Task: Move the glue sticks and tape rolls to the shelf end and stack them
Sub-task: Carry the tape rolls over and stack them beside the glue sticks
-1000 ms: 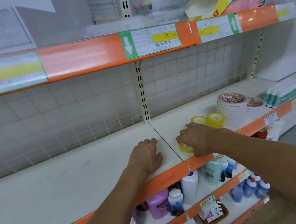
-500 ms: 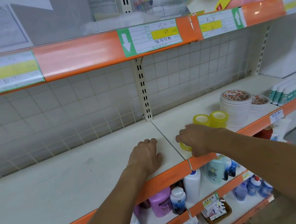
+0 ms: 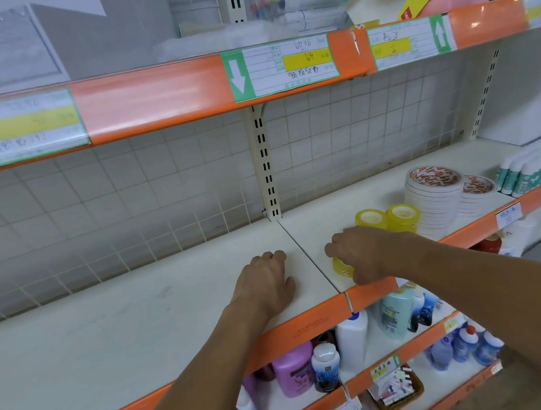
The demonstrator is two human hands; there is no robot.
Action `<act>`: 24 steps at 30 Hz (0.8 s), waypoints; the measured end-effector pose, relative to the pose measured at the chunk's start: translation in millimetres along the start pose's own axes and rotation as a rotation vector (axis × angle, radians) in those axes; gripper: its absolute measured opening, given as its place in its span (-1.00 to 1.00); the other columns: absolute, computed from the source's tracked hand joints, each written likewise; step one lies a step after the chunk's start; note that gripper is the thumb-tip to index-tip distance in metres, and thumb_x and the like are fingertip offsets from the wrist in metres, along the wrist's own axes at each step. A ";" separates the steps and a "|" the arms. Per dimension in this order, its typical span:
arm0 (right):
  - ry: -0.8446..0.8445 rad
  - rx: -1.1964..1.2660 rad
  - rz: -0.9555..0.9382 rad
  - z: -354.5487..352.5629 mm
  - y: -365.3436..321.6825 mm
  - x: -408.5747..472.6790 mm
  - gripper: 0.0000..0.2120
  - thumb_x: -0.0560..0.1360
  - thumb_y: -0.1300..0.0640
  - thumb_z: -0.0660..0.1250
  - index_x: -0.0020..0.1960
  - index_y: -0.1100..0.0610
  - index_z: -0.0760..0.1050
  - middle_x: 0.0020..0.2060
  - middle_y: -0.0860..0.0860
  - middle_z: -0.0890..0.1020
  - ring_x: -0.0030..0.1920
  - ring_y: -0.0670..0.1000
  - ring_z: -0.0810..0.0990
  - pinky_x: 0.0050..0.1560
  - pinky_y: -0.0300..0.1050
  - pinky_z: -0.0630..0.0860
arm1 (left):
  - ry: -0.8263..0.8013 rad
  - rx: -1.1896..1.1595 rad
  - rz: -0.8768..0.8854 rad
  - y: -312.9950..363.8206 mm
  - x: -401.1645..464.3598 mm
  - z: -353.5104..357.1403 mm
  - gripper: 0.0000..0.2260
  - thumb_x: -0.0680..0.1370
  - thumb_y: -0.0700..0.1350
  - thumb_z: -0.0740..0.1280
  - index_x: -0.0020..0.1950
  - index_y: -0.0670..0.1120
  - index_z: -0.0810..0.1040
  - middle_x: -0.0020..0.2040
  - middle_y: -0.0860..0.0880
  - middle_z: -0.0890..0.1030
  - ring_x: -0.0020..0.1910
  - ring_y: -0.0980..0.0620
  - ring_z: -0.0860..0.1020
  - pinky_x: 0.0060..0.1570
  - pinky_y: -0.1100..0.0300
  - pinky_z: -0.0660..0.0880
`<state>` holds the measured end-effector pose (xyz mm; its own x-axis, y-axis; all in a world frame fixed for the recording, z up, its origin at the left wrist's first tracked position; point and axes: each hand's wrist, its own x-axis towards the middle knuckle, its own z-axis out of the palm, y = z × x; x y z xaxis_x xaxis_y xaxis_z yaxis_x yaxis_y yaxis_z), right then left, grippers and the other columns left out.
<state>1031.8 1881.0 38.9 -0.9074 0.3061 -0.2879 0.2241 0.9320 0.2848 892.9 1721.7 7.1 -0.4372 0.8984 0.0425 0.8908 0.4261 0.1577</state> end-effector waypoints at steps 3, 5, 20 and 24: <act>-0.012 -0.008 0.008 0.3 -3.1 0.4 -0.46 0.50 0.09 0.36 0.43 0.09 0.29 0.22 0.06 0.46 0.20 0.09 0.47 -0.03 -0.15 0.33 | -0.011 0.007 -0.007 0.5 -1.2 0.0 -0.59 0.59 -0.01 0.24 0.40 -0.14 0.37 0.20 -0.10 0.52 0.18 -0.11 0.48 0.15 0.04 0.45; -0.012 -0.014 0.014 0.5 -4.1 1.2 -0.47 0.50 0.09 0.35 0.43 0.10 0.29 0.22 0.06 0.46 0.19 0.10 0.48 -0.03 -0.14 0.35 | -0.022 0.010 -0.011 0.9 -2.1 0.2 -0.59 0.59 -0.01 0.23 0.41 -0.14 0.37 0.21 -0.10 0.52 0.18 -0.11 0.47 0.15 0.04 0.45; 0.141 0.121 0.008 -12.9 -27.9 6.6 -0.38 0.60 -0.21 0.10 0.52 0.14 0.21 0.44 0.11 0.38 0.43 0.12 0.35 0.53 0.07 0.08 | -0.036 0.136 -0.155 -16.9 -20.5 -6.9 -0.36 0.64 0.26 -0.06 0.61 -0.09 0.05 0.60 -0.10 0.08 0.58 -0.10 0.03 0.54 0.02 0.01; 0.136 0.186 -0.017 -23.3 -53.8 13.7 -0.31 0.64 -0.26 -0.01 0.61 0.14 0.03 0.59 0.12 0.10 0.57 0.10 0.10 0.57 0.03 -0.02 | -0.046 0.162 -0.264 -32.4 -39.5 -16.8 -0.35 0.64 0.28 -0.12 0.61 -0.08 -0.01 0.61 -0.09 0.00 0.59 -0.10 -0.03 0.55 -0.01 -0.03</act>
<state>999.0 1830.5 41.0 -0.9483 0.2729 -0.1620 0.2587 0.9604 0.1037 879.2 1670.6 17.0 -0.6532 0.7568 -0.0247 0.7571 0.6533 -0.0022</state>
